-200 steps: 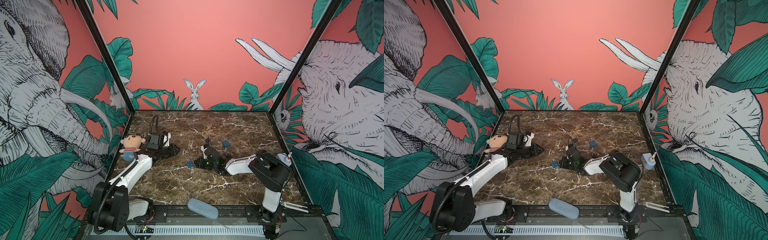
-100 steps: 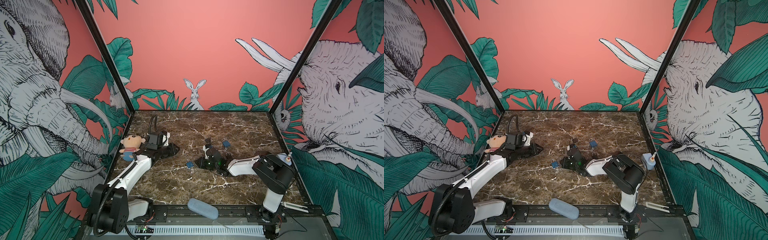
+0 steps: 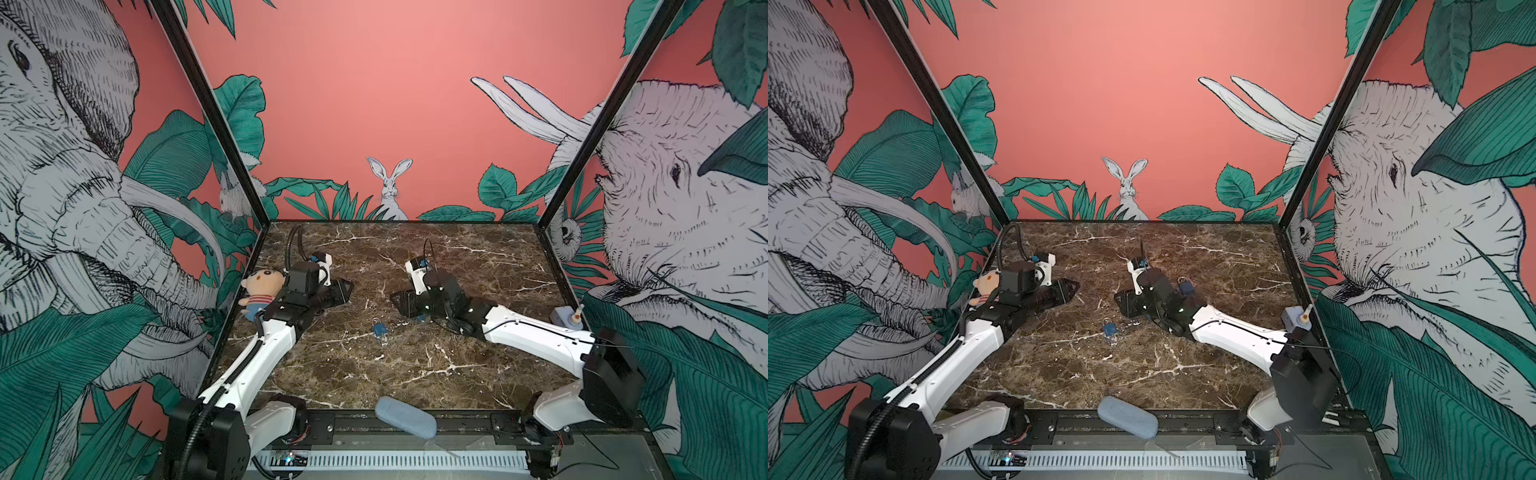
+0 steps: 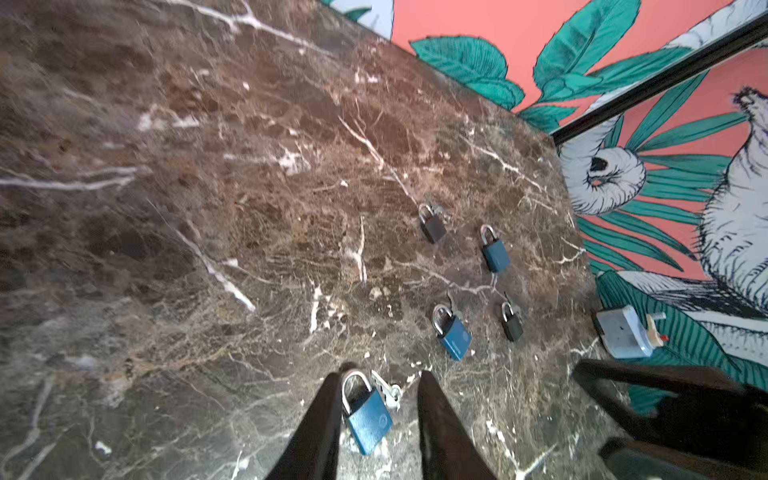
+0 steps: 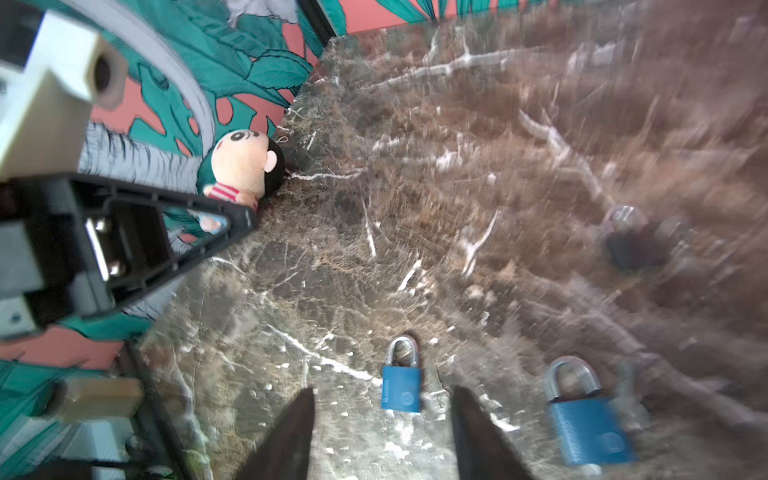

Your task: Lock with the key

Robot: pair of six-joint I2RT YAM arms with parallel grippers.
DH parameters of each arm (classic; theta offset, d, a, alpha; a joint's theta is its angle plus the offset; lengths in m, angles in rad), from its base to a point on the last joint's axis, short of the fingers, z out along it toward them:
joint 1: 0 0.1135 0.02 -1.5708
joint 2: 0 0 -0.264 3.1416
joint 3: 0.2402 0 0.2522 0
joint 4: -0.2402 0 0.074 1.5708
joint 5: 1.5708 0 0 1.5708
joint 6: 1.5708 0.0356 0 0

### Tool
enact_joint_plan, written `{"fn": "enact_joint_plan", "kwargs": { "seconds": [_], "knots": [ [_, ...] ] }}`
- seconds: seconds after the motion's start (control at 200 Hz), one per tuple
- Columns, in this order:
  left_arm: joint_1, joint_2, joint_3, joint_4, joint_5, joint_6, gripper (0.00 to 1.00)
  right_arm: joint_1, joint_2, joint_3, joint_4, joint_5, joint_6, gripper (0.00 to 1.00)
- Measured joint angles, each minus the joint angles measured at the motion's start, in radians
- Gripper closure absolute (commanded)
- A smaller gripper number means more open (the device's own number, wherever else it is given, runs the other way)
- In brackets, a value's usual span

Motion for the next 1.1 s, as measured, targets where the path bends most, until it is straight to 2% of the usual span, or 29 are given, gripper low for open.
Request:
{"fn": "enact_joint_plan", "kwargs": {
  "seconds": [0.155, 0.195, 0.42, 0.615, 0.805, 1.1],
  "knots": [
    [0.0, -0.021, 0.002, 0.05, -0.081, 0.046, 0.44, -0.111, -0.06, 0.021, -0.081, 0.014, -0.144, 0.01],
    [0.0, -0.017, 0.005, 0.053, -0.104, 0.06, 0.35, -0.151, -0.064, 0.021, -0.095, 0.016, -0.173, 0.01],
    [0.0, 0.074, 0.066, 0.071, -0.218, 0.114, 0.25, -0.307, -0.093, -0.048, -0.093, 0.093, -0.328, 0.01],
    [0.012, 0.183, 0.123, 0.08, -0.361, 0.181, 0.23, -0.462, -0.13, -0.136, -0.049, 0.139, -0.396, 0.01],
    [0.013, 0.209, 0.076, 0.193, -0.513, 0.309, 0.21, -0.606, -0.187, -0.264, 0.032, 0.272, -0.413, 0.01],
    [0.013, 0.172, -0.049, 0.343, -0.657, 0.551, 0.22, -0.669, -0.227, -0.565, 0.346, 0.416, -0.491, 0.01]
  ]
}}
